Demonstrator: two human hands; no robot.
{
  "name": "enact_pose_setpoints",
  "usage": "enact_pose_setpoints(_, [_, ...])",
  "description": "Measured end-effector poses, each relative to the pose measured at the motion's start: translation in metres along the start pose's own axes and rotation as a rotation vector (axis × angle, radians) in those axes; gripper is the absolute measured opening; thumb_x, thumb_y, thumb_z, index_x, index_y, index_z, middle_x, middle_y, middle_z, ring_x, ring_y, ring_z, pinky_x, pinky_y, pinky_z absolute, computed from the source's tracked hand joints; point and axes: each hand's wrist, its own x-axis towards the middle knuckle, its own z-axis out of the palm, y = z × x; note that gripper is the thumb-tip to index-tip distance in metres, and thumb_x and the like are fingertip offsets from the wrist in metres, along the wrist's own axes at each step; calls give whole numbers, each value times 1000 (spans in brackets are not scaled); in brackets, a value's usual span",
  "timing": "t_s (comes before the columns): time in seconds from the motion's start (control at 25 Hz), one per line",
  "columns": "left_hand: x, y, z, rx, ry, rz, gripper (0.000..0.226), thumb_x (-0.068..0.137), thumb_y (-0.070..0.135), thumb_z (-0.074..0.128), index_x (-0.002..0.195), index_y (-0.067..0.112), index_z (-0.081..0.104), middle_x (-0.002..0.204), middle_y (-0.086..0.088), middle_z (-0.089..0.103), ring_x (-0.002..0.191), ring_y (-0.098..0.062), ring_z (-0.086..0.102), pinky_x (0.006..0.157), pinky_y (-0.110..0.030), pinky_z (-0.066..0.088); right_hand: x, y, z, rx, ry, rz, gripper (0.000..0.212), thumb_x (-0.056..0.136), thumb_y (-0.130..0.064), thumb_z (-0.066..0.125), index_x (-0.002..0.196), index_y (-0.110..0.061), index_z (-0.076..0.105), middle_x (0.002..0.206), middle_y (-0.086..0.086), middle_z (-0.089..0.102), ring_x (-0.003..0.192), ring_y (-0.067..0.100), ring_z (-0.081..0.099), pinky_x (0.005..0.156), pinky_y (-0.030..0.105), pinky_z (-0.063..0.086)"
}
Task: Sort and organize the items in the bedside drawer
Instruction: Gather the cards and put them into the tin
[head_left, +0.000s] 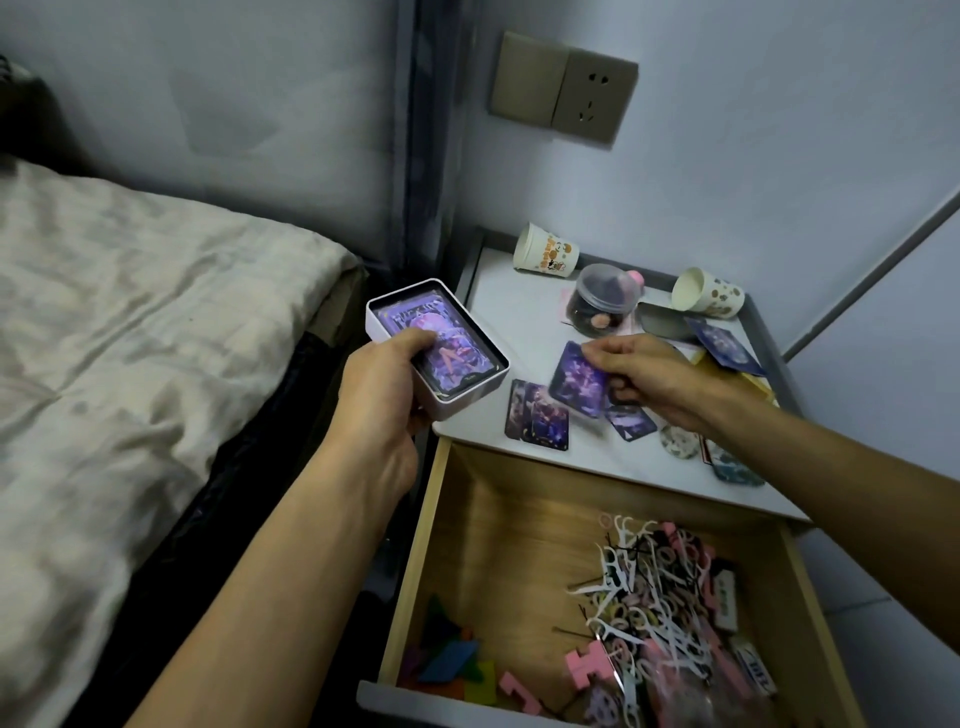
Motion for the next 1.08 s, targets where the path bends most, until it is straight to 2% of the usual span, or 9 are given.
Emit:
enact_pose_setpoints(0.08, [2,0,0,12,9,12,10,89,13,60,98,13,66,74,-2,73,63,-16,69,75,-36,55,4,2,7,-186,20,-15,19,96,-23,59,108,-13,70,65,-6,62,56,7,45,50,17,36])
enact_pose_setpoints(0.2, [3,0,0,10,9,10,13,89,12,61,101,12,65,80,-5,73,67,-18,69,78,-38,56,11,12,23,-446,88,-72,25,94,-29,63,112,-13,68,89,-2,68,81,12,60,63,20,41])
enact_pose_setpoints(0.44, [6,0,-2,16,9,6,20,88,12,62,108,10,65,87,-8,74,70,-20,69,73,-36,57,11,17,38,-907,42,-29,82,62,-64,79,125,-22,50,111,-5,48,102,17,53,85,36,49])
enact_pose_setpoints(0.56, [5,-2,0,22,16,-5,24,88,11,62,111,8,65,91,-10,74,73,-22,69,82,-42,57,8,11,45,-1005,22,19,80,61,-60,82,118,-13,52,115,3,50,102,20,52,87,40,50])
enact_pose_setpoints(0.64, [4,-3,-1,23,12,-6,25,88,11,62,113,7,64,93,-11,74,75,-22,69,85,-43,56,11,8,47,-1018,21,62,77,58,-60,84,106,-9,53,113,9,52,97,21,51,74,35,48])
enact_pose_setpoints(0.72, [4,-3,-1,20,12,-2,25,89,11,62,113,7,64,91,-10,74,73,-21,69,83,-43,56,12,7,49,-955,34,100,76,55,-57,87,99,-9,47,108,10,52,92,21,47,59,30,37])
enact_pose_setpoints(0.92, [6,-4,-1,33,12,0,29,88,11,62,116,6,64,98,-12,74,75,-22,69,85,-43,56,3,6,44,-736,91,67,80,67,-31,88,130,-14,41,123,8,55,103,21,51,78,30,41])
enact_pose_setpoints(1.0, [6,-5,-1,44,8,-1,29,88,11,62,116,6,64,98,-13,74,76,-23,69,86,-42,55,3,10,38,-629,154,70,74,75,-24,84,134,-14,41,130,10,53,98,20,54,71,26,42])
enact_pose_setpoints(1.08, [7,-7,0,55,5,-2,29,88,12,62,116,7,64,98,-12,75,76,-23,69,85,-42,55,3,14,32,-499,199,107,65,81,-16,79,135,-12,43,131,13,53,77,14,52,53,22,38])
